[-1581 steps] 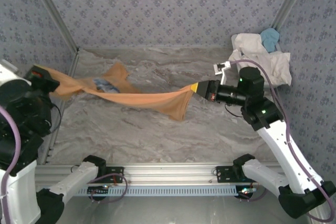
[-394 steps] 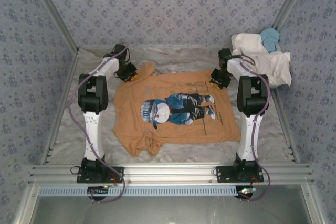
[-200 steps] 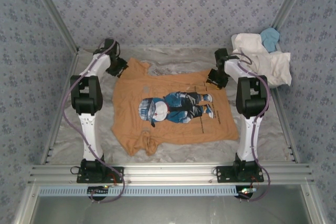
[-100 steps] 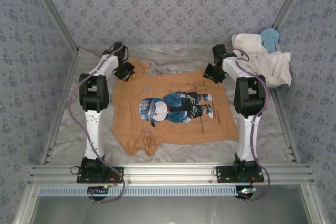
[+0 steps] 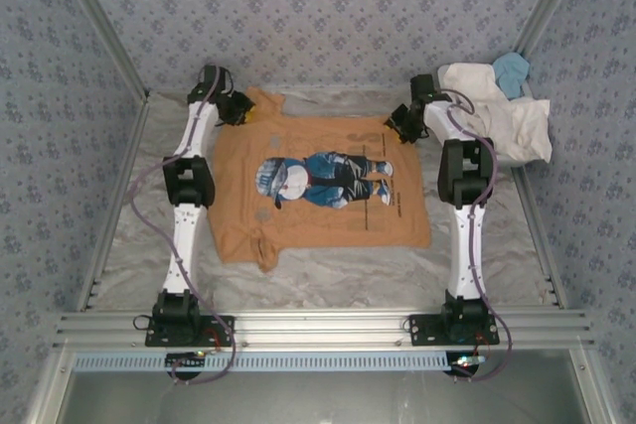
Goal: Fold and stack the t-shirts
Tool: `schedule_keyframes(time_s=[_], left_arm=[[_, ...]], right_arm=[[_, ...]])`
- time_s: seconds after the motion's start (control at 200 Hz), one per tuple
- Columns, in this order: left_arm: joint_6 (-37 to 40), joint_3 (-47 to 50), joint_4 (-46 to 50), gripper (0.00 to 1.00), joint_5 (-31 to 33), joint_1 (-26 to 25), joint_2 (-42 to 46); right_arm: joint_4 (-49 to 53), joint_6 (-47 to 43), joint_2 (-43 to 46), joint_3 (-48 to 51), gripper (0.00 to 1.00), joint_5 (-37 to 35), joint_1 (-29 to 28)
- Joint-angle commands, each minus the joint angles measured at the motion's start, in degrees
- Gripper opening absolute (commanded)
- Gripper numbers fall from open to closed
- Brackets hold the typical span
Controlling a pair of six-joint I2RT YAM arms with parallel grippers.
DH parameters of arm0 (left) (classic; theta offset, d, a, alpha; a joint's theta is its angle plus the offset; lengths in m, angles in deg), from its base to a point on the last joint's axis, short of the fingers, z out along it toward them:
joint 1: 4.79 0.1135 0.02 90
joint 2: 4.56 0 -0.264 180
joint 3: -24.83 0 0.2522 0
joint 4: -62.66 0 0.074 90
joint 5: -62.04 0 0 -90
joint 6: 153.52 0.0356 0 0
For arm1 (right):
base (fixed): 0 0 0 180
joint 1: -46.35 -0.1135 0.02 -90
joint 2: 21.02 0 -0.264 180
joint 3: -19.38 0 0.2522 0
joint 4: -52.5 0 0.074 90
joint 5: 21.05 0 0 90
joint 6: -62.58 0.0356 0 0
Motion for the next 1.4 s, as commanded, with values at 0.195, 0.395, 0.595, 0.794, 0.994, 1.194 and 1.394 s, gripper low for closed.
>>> schedule_keyframes(time_s=[0.195,0.395,0.595,0.794,0.994,1.194,1.394], left_arm=[[5.8,-0.4,2.8,0.55,9.3,0.2,13.6],[11.0,25.7,16.5,0.54,15.4,-3.4,34.6],[4.6,73.9,9.5,0.48,10.6,-7.1,62.2],[-9.7,96.7,4.1,0.47,5.4,-14.0,76.5],[-25.4,105.6,-2.0,0.49,6.5,-18.0,78.8],[-31.6,106.0,-3.8,0.51,7.0,-18.7,76.1],[-33.0,105.9,-6.0,0.48,6.7,-19.5,72.1]], right_arm=[[-9.4,-2.1,0.8,-6.6,0.52,7.0,0.2],[-12.1,0.8,22.1,15.9,0.53,-1.4,-0.6],[-13.5,4.3,45.2,45.2,0.51,-7.3,-2.9],[-9.0,2.4,61.5,63.5,0.52,-5.4,-4.9],[-3.7,-3.7,69.3,70.8,0.53,-3.2,-6.0],[-2.7,-8.9,71.5,73.4,0.55,0.9,-8.0],[-3.2,-8.6,72.6,74.7,0.55,1.6,-8.4]])
